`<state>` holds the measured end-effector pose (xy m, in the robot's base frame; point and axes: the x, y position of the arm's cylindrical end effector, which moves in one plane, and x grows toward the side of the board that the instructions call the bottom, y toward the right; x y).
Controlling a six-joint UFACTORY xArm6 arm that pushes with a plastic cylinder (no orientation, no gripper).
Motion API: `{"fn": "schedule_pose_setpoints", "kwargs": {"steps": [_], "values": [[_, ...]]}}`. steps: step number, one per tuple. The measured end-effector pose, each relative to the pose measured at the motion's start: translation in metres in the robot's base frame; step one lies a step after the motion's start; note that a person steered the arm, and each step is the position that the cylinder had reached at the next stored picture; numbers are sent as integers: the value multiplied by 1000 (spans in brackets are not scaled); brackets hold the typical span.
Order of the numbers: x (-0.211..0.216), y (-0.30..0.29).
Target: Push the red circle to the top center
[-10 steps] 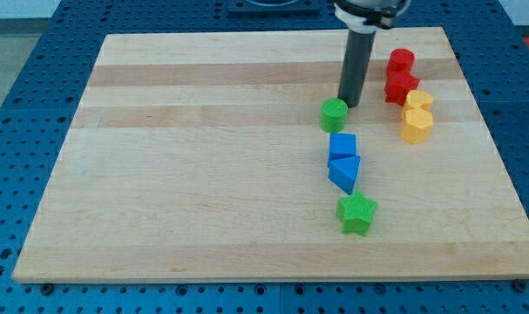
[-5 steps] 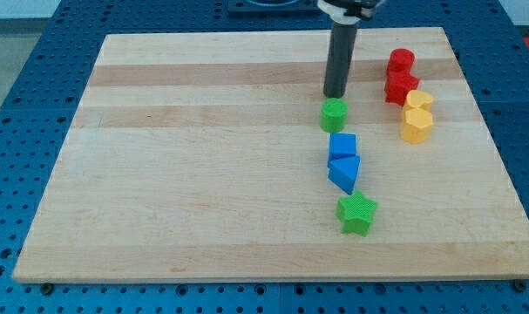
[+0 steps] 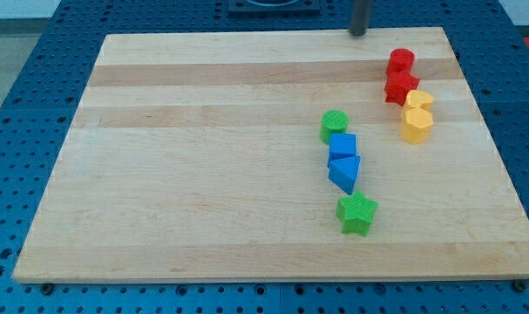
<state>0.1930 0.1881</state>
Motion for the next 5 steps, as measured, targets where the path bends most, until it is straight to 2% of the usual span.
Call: {"fn": "schedule_pose_setpoints", "kwargs": {"steps": [1, 2, 3, 5], "values": [[45, 80], [121, 93], [160, 38], [154, -42]]}}
